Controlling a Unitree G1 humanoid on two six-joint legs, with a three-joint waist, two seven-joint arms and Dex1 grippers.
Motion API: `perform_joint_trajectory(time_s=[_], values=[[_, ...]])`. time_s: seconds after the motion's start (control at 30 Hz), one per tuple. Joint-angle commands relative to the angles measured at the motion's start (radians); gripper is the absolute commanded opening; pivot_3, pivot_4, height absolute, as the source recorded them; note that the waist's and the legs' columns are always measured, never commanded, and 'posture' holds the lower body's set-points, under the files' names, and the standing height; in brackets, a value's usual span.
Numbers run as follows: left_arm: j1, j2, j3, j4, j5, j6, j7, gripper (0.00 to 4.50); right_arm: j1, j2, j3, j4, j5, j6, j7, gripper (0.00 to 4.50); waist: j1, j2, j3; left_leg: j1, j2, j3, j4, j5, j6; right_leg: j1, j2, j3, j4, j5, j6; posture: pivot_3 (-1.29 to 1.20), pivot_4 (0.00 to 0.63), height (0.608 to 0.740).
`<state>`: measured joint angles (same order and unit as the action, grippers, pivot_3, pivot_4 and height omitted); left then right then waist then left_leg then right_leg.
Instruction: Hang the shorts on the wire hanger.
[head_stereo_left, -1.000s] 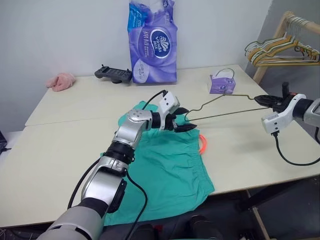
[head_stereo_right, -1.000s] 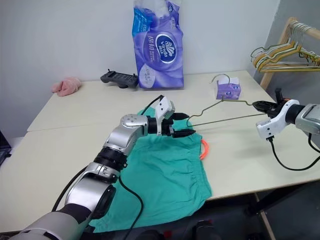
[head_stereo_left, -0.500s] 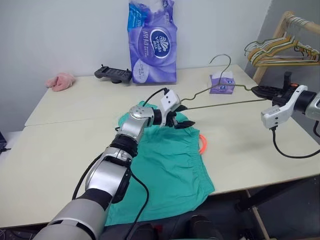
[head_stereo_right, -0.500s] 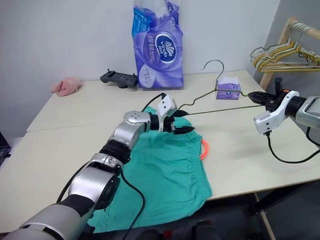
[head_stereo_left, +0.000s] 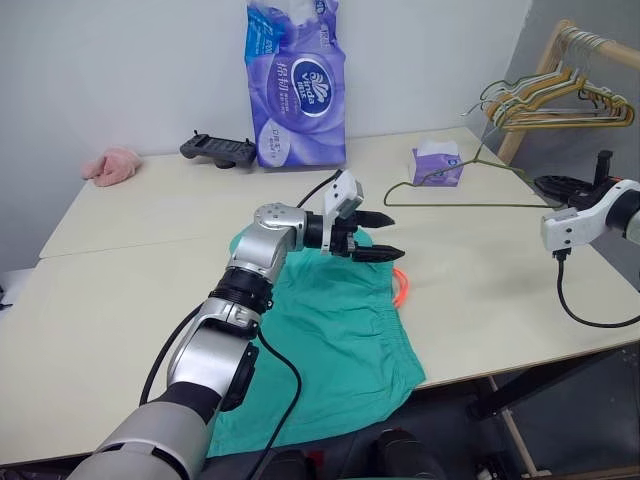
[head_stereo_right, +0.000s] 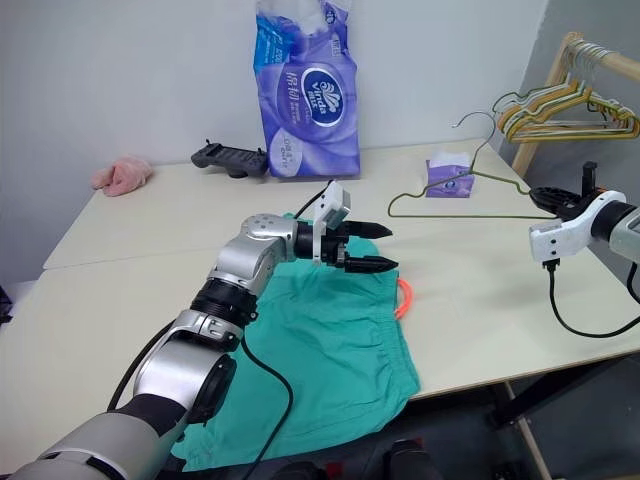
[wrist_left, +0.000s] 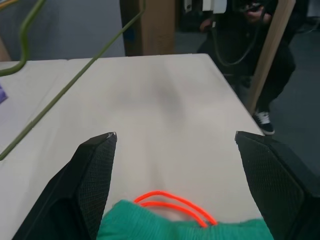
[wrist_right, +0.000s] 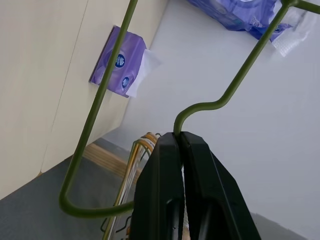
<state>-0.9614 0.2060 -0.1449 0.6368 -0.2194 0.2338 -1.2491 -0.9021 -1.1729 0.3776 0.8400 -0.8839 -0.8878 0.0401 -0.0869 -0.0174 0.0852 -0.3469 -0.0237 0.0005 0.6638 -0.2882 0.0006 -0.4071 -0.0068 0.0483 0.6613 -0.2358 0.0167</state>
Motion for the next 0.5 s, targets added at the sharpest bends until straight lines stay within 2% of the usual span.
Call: perform_joint_trajectory(time_s=[0.03, 0.2, 0.33, 0.5], values=[[-0.051, 0.009, 0.061, 0.027, -0.011, -0.061, 0.059, 4.03, -0.006, -0.019, -0.007, -0.03, -0.008, -0.029, -0.029, 0.04, 0.0, 0.0, 0.0, 0.0, 0.0, 0.0, 0.0, 0.0, 0.0, 0.0, 0.0, 0.0, 0.0, 0.0, 0.0, -0.07, 0.0, 0.74], [-0.104, 0.032, 0.11, 0.104, -0.025, -0.101, 0.073, 4.03, 0.043, -0.055, 0.006, -0.062, -0.048, -0.072, -0.071, 0.04, 0.001, 0.0, 0.0, 0.0, 0.0, 0.0, 0.0, 0.0, 0.0, 0.0, 0.0, 0.0, 0.0, 0.0, 0.0, -0.06, 0.0, 0.74], [-0.114, 0.05, 0.097, 0.17, 0.017, -0.173, 0.088, 4.03, 0.056, -0.067, -0.004, -0.091, -0.042, -0.092, -0.075, 0.04, 0.001, 0.0, 0.0, 0.0, -0.001, 0.001, 0.0, 0.0, 0.0, 0.0, 0.0, 0.001, 0.0, 0.0, 0.0, -0.06, 0.002, 0.74], [-0.093, 0.048, 0.054, 0.189, 0.055, -0.182, 0.049, 4.03, 0.043, -0.055, -0.026, -0.165, 0.009, -0.11, -0.035, 0.04, 0.001, 0.0, 0.0, 0.0, -0.001, 0.0, 0.0, 0.0, 0.0, 0.0, 0.0, 0.0, 0.0, 0.0, 0.0, -0.07, 0.006, 0.74]])
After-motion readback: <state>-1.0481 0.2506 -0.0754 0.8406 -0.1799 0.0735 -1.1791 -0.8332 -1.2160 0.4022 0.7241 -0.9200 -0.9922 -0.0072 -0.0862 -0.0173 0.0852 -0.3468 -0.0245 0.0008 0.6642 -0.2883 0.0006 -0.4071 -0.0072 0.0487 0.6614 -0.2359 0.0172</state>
